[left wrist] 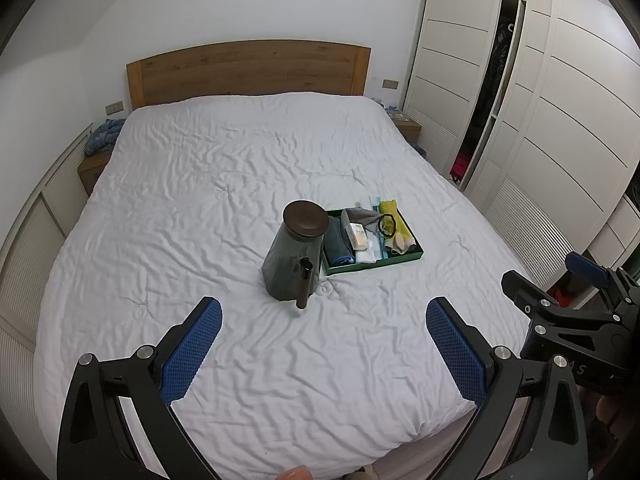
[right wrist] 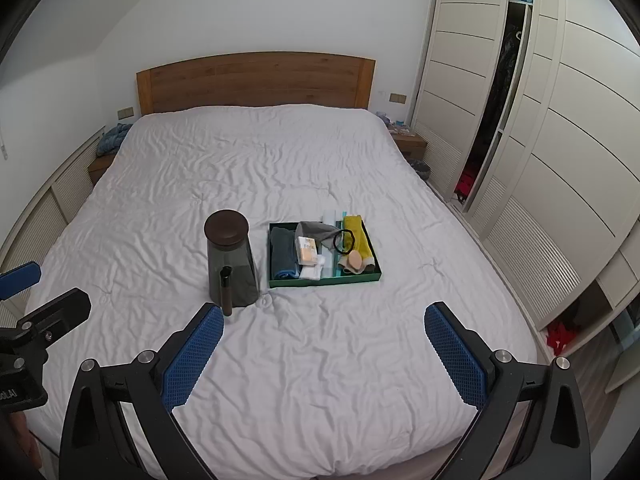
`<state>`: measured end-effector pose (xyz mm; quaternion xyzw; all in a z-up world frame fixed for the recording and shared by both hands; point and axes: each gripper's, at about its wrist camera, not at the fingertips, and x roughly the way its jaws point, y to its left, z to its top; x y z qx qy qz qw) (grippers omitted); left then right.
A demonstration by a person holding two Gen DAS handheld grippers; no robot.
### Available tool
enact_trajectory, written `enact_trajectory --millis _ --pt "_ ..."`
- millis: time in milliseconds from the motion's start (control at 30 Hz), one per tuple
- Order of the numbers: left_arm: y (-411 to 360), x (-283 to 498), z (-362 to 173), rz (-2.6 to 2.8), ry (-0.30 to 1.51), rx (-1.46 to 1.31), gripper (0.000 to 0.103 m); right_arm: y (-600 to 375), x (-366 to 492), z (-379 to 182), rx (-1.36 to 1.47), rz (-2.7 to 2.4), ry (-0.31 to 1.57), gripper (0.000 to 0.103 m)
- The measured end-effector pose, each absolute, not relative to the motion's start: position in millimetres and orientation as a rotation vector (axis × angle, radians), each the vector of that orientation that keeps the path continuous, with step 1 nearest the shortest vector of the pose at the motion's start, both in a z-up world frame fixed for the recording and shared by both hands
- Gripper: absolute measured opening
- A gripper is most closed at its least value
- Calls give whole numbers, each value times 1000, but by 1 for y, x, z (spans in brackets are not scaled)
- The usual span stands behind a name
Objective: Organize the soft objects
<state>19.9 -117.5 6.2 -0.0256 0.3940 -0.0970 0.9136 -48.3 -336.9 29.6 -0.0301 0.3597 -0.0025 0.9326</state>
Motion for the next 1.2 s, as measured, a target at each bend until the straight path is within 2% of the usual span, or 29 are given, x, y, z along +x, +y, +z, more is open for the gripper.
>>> enact_trajectory --millis 1200 --pt "-113 11 10 -184 796 -12 100 -324 -40 15 -92 48 738 102"
